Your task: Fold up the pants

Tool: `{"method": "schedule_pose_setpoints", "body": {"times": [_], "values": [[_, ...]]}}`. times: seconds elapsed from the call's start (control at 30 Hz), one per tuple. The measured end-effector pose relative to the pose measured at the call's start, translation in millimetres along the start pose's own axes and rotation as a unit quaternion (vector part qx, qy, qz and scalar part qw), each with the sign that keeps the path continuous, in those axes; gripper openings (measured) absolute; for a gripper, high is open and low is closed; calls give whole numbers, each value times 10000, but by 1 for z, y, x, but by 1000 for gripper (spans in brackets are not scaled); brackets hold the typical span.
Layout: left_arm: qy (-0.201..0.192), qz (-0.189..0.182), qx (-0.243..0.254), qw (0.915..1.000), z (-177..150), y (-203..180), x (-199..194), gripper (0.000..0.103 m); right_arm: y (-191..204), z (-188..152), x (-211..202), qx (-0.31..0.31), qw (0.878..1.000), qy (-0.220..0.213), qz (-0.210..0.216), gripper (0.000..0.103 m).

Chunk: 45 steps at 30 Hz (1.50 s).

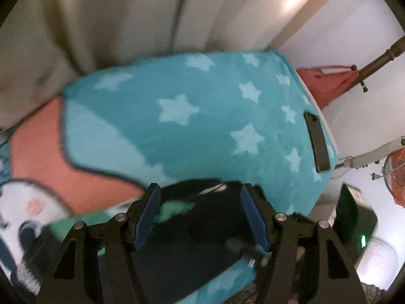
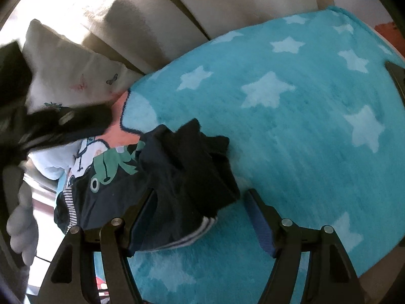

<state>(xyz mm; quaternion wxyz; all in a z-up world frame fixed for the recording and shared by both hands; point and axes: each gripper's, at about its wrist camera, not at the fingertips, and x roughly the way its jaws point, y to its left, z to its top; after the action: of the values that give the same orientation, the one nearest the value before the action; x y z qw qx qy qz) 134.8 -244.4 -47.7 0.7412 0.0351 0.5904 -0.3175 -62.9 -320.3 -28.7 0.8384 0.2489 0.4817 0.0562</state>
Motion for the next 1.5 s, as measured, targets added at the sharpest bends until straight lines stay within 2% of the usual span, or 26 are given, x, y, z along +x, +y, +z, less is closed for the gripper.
{"method": "schedule_pose_setpoints", "body": {"times": [0.13, 0.27, 0.3, 0.33, 0.37, 0.4, 0.43, 0.47, 0.53, 0.7, 0.87, 1.03, 1.07, 1.13, 1.17, 1.23, 1.27, 1.4, 1.47, 1.5], "values": [[507, -219, 164, 9983, 11, -10, 42, 65, 3, -4, 2, -38, 9999, -85, -75, 77], [881, -96, 386, 9953, 9, -19, 71, 64, 9, -3, 6, -53, 9999, -130, -31, 77], [886, -71, 437, 9951, 9, -21, 73, 55, 12, -1, 7, -88, 9998, -149, -43, 77], [854, -86, 506, 9950, 7, -24, 72, 42, 14, 1, 8, -144, 9997, -190, -49, 71], [936, -260, 520, 9939, 6, -26, 72, 13, 16, 2, 9, -177, 9996, -213, -69, 54], [970, -270, 507, 9936, 5, -27, 72, 11, 17, 5, 11, -192, 9995, -217, -132, 42], [902, -256, 529, 9942, 4, -28, 68, 11, 15, 9, 14, -137, 9998, -130, -116, 27], [825, -346, 514, 9947, 3, -27, 62, 11, 13, 12, 16, -37, 10000, -54, -5, 26], [698, -556, 346, 9954, 1, -19, 50, 11, 9, 17, 11, 113, 9997, -62, 229, 24], [319, -1011, -45, 9943, -12, 7, 14, 11, 33, 21, -1, -110, 9990, -135, 408, 23], [-119, -1438, -778, 9865, -48, 62, -20, 11, 80, 15, 0, -606, 9968, -33, 528, 23], [-421, -1495, -1413, 9777, -92, 118, -38, 11, 131, 0, 27, -1115, 9913, 337, 609, 25], [-487, -1515, -1558, 9749, -103, 131, -43, 14, 141, -3, 33, -1200, 9898, 415, 639, 25], [-641, -1547, -1838, 9686, -123, 155, -54, 27, 162, -12, 46, -1386, 9858, 600, 730, 28], [-709, -1556, -1910, 9666, -130, 162, -60, 38, 172, -17, 53, -1484, 9835, 713, 747, 32], [-970, -1526, -2080, 9613, -151, 183, -80, 42, 193, -28, 64, -1666, 9782, 942, 807, 41], [-1052, -1492, -2099, 9605, -158, 188, -88, 43, 200, -33, 65, -1727, 9757, 1015, 883, 47], [-1420, -1119, -2073, 9614, -187, 201, -125, 48, 229, -44, 51, -2033, 9622, 1294, 1270, 49], [-1602, -959, -2040, 9610, -202, 206, -140, 52, 234, -41, 32, -2085, 9598, 1233, 1419, 50], [-1675, -912, -2051, 9600, -210, 209, -146, 53, 232, -36, 19, -2046, 9638, 1059, 1340, 49]]}}
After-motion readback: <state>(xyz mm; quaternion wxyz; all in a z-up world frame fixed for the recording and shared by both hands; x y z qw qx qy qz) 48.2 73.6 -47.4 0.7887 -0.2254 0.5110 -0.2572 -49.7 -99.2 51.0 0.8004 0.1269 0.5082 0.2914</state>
